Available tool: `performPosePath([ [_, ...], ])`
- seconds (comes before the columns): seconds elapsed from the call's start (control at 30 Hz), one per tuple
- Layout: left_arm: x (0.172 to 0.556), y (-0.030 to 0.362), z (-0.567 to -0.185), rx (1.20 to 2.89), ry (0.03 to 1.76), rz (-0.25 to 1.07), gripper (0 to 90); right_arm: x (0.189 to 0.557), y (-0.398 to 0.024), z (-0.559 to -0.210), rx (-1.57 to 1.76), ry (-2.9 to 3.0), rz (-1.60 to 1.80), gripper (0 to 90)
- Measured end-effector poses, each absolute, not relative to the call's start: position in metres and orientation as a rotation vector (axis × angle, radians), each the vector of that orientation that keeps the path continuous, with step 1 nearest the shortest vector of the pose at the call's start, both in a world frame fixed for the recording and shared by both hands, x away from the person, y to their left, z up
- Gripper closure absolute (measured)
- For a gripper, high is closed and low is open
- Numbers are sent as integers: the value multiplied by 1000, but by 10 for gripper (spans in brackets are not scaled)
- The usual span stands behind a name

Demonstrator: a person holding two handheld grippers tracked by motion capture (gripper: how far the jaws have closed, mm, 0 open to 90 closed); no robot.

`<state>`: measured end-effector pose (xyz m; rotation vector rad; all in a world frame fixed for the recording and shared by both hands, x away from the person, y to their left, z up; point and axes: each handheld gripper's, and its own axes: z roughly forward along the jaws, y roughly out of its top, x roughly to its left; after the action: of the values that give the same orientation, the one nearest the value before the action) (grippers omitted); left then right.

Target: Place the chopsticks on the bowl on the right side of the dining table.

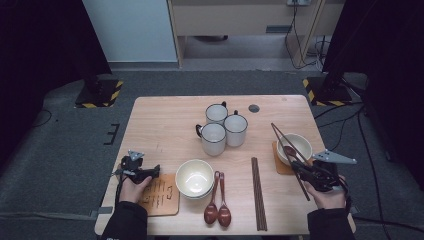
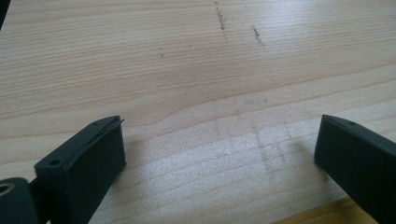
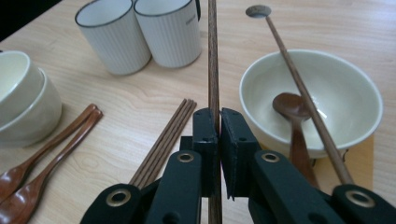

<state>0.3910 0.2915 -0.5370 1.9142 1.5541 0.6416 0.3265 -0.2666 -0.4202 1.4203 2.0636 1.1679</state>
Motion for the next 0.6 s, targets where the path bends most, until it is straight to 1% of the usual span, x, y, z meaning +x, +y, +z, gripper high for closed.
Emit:
performPosePath([
  [0.6,391,292,-537,1914,1554,642,8,334,-275,-401,1411,2031,1228,848],
])
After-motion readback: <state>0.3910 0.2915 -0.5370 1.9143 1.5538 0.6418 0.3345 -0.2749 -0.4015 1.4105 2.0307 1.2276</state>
